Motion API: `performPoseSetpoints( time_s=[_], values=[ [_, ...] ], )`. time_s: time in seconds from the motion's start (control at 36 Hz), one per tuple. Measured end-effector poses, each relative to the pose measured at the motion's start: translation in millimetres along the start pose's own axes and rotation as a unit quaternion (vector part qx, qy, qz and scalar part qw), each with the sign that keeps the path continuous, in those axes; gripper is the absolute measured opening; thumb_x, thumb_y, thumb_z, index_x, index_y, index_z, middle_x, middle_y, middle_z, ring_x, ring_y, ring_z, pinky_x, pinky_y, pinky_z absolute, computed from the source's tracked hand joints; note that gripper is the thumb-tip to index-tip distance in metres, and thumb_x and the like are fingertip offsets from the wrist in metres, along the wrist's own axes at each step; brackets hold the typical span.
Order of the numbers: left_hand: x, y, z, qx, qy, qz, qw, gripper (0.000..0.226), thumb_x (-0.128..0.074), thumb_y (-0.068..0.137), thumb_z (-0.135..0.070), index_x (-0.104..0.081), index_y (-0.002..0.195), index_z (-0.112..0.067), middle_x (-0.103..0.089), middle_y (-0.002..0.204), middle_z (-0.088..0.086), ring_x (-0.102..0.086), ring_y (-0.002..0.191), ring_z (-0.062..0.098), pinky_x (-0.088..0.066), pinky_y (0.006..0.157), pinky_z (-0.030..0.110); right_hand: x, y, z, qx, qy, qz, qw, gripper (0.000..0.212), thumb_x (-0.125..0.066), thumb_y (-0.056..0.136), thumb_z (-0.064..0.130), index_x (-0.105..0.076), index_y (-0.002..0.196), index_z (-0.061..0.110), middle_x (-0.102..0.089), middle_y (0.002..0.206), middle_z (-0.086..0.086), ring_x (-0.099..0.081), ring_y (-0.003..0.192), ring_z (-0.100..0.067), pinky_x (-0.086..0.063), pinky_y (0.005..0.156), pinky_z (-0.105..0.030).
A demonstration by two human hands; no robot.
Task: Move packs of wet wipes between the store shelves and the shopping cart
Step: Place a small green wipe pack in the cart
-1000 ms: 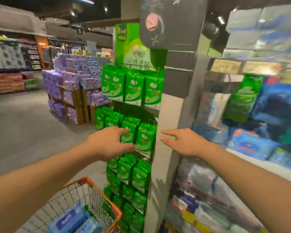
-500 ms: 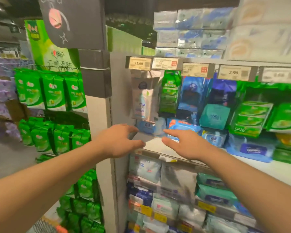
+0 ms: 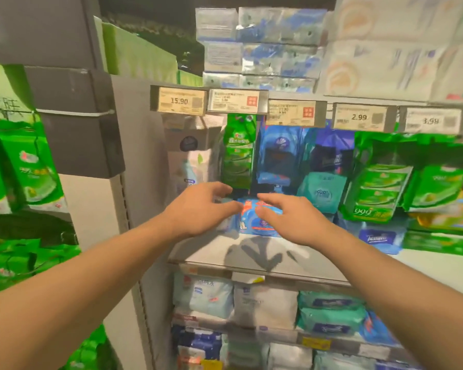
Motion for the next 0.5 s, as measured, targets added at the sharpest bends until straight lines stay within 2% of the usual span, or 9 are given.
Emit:
performPoseSetpoints(
  time_s=[0.08,0.25,0.33,0.39,0.44,0.5],
  values=[
    [-8.6,15.1,1.5,-0.003,-0.047,0.005,0.999,0.062,-0.064,0.084,-0.058,-0.058,0.137,-0.026,-0.062,0.136,-0.010,-0.060,0.118,0.009,-0.047,0.105,0.033,-2.4,10.2,6.3,-0.010,0.016,-0.013,1.000,0.050,-0.055,0.098,0.051,-0.055,0.145,0.032,-0.055,0.148,0.013,-0.051,0.135,-0.008,-0.034,0.103,-0.018],
    [-21.0,38.6,1.0,0.000,-0.112,-0.026,0.993,0.053,-0.064,0.092,-0.044,-0.056,0.139,-0.022,-0.060,0.137,-0.008,-0.059,0.116,0.007,-0.041,0.100,0.022,-7.4,36.3,12.6,-0.020,0.058,-0.009,0.998,0.050,-0.059,0.099,0.039,-0.053,0.147,0.025,-0.058,0.147,0.006,-0.055,0.132,-0.008,-0.039,0.113,-0.027],
    [-26.8,53.1,2.0,0.022,-0.173,-0.040,0.984,0.053,-0.061,0.094,-0.042,-0.053,0.142,-0.020,-0.059,0.140,-0.005,-0.056,0.122,0.008,-0.039,0.107,0.026,-5.8,52.6,12.1,-0.039,0.139,-0.020,0.989,0.047,-0.058,0.101,0.029,-0.052,0.147,0.019,-0.059,0.145,0.001,-0.055,0.131,-0.007,-0.038,0.110,-0.021],
    [-30.6,61.4,1.0,0.040,-0.205,-0.036,0.977,0.054,-0.057,0.096,-0.041,-0.049,0.145,-0.019,-0.055,0.144,-0.004,-0.052,0.129,0.011,-0.037,0.112,0.031,-5.0,63.9,10.9,-0.047,0.178,-0.028,0.983,0.046,-0.054,0.102,0.028,-0.052,0.147,0.020,-0.059,0.145,0.002,-0.056,0.128,-0.008,-0.040,0.111,-0.027],
    [-35.7,70.6,-0.2,0.063,-0.225,-0.034,0.972,0.056,-0.053,0.098,-0.042,-0.045,0.148,-0.019,-0.052,0.147,-0.005,-0.049,0.132,0.013,-0.036,0.113,0.033,-6.4,75.0,8.7,-0.055,0.214,-0.018,0.975,0.042,-0.051,0.104,0.028,-0.053,0.145,0.022,-0.059,0.143,0.004,-0.056,0.121,-0.011,-0.045,0.102,-0.031],
    [-39.0,79.3,-1.5,0.078,-0.248,-0.045,0.965,0.046,-0.049,0.100,-0.041,-0.049,0.142,-0.022,-0.055,0.135,-0.013,-0.051,0.122,0.009,-0.036,0.101,0.025,-10.5,84.3,8.5,-0.055,0.267,-0.003,0.962,0.032,-0.048,0.105,0.024,-0.055,0.135,0.025,-0.063,0.133,0.004,-0.058,0.115,-0.013,-0.049,0.094,-0.032]
  ],
)
Point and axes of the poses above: each hand's wrist, its own y-axis towards the middle knuckle, its own x-axis out of the back of the hand, z = x × y, the point moved 4 cm from there along y, towards the middle knuckle
